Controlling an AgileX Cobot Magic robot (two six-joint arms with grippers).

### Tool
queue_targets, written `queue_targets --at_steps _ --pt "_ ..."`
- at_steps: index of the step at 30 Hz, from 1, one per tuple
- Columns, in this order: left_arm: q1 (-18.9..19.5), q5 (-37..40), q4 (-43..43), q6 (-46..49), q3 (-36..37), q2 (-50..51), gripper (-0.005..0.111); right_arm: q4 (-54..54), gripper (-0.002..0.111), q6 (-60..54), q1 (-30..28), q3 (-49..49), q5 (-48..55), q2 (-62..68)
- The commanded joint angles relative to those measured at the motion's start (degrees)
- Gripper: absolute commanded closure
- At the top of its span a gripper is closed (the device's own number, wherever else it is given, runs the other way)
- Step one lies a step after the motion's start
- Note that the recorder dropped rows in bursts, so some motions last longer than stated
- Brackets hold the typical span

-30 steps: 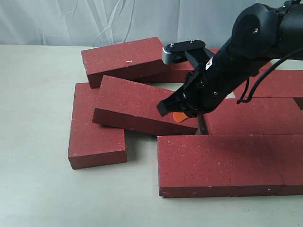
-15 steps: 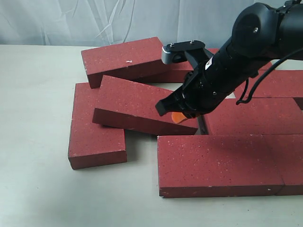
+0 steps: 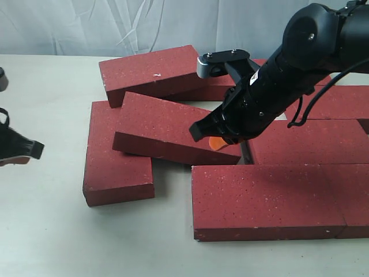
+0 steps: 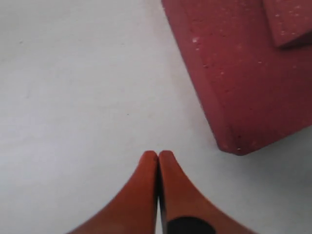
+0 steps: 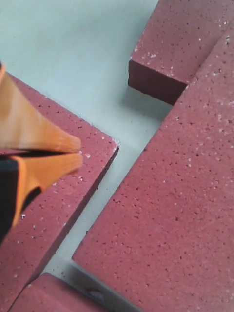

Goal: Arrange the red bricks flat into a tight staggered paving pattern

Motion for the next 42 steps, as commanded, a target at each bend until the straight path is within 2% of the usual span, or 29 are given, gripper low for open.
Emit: queue_targets --at_steps 1,5,14,21,29,35,42 --pt "-6.2 -2.5 -1.0 0.0 -1.8 3.5 0.107 -0.1 0.109 -0.2 0.1 -0.3 -0.3 0.0" --pt "-10.4 -4.0 -2.5 0.0 -4.0 7.3 0.107 -0.2 0.109 -0.2 0.1 -0.3 -0.4 0.0" --pt "-15.9 -5.0 -5.1 0.0 -6.6 14.0 0.107 -0.5 0.109 -0.2 0.1 -0.3 -1.3 0.0" --pt "-20.4 -6.2 -6.8 0.0 -9.0 14.6 0.107 -0.5 0.109 1.8 0.1 -0.3 -3.0 0.0" --pt "-26.5 -11.0 -7.2 0.0 -12.2 15.0 0.107 -0.2 0.109 5.4 -5.9 -0.3 -3.6 0.0" --pt "-29.5 -11.6 -7.0 0.2 -15.5 20.3 0.107 -0.3 0.109 5.5 -10.3 -0.3 -3.6 0.0" --pt "-33.5 -12.0 -7.4 0.2 -18.3 27.5 0.107 -0.5 0.109 5.5 -10.2 -0.3 -3.5 0.0"
